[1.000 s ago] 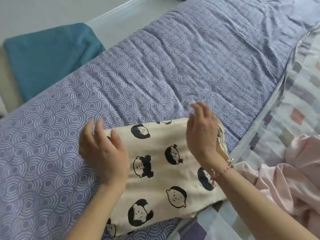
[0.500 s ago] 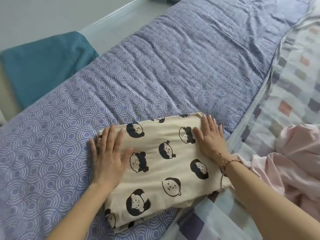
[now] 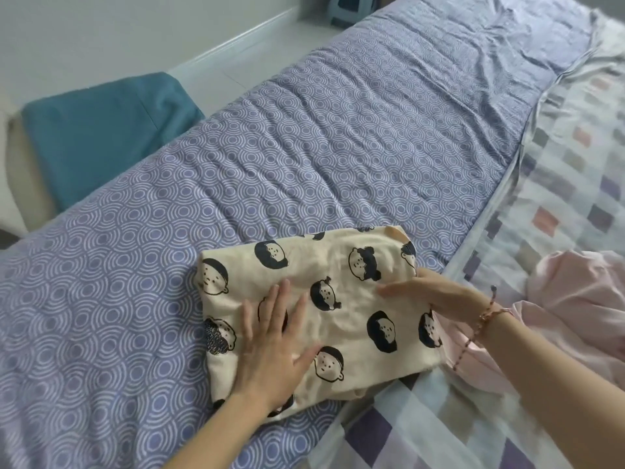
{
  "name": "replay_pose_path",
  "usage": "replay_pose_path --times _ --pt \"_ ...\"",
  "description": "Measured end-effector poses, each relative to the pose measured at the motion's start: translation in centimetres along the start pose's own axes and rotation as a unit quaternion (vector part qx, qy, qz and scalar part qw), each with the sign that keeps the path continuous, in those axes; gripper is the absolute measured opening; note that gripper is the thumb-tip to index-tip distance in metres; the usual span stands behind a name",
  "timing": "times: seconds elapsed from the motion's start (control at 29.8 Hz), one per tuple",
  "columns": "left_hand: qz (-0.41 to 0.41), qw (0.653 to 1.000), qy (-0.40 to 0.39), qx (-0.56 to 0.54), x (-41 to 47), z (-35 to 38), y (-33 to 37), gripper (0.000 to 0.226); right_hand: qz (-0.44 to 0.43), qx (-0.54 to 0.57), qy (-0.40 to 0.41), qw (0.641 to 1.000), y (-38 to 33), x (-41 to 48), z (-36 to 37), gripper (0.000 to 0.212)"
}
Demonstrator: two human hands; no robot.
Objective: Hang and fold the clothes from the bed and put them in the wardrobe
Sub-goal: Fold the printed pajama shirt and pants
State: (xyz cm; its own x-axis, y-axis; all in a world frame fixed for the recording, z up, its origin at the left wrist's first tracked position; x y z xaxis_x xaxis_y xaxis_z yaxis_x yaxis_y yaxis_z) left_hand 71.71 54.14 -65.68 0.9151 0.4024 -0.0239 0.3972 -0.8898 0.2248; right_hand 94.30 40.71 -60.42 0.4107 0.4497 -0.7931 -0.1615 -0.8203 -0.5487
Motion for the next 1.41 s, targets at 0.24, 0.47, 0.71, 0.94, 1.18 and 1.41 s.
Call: replay_pose_path --times 0.24,0.47,0.71,0.94,1.18,1.41 --pt "-0.487 0.778 0.036 -0.395 0.1 -3.4 -5.8 0.098 0.066 0.173 -0.005 0.983 1.1 -0.5 1.8 0.052" --pt "-0.431 0.663 -0.168 -0.588 -0.2 -3.7 -7.3 0.075 0.011 0.189 0.056 0.98 0.3 -0.9 2.5 0.025" --pt "-0.415 0.756 0.012 -0.506 0.1 -7.1 -2.5 0.024 -0.092 0.144 0.093 0.981 -1.5 -5.3 1.9 0.011" --pt "-0.439 0.815 -0.067 -0.372 0.3 -15.3 6.0 0.042 -0.216 0.136 0.151 0.955 -3.7 -17.4 -1.5 0.011" --pt "-0.388 0.883 -0.005 -0.264 -5.5 -31.9 12.0 0.072 -0.304 0.034 0.084 0.948 -7.4 -34.1 -1.2 0.025" --pt "-0.353 0.836 0.197 -0.37 -25.2 -43.2 13.5 0.03 -0.39 0.05 -0.009 0.919 -10.4 -48.1 5.0 0.044"
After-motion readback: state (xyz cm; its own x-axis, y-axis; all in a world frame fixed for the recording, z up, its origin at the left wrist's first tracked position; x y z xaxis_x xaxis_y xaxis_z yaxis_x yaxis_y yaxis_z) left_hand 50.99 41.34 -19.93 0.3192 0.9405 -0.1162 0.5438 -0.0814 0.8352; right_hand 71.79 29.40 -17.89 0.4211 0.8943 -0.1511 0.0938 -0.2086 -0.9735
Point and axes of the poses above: each hand's wrist, its own x-axis towards the middle knuckle, its own z-axis out of the palm, y = z × x, the point moved 3 cm from there along x, towards the middle knuckle, and after that the axes turned 3 degrees about z, right-handed, at the moved point
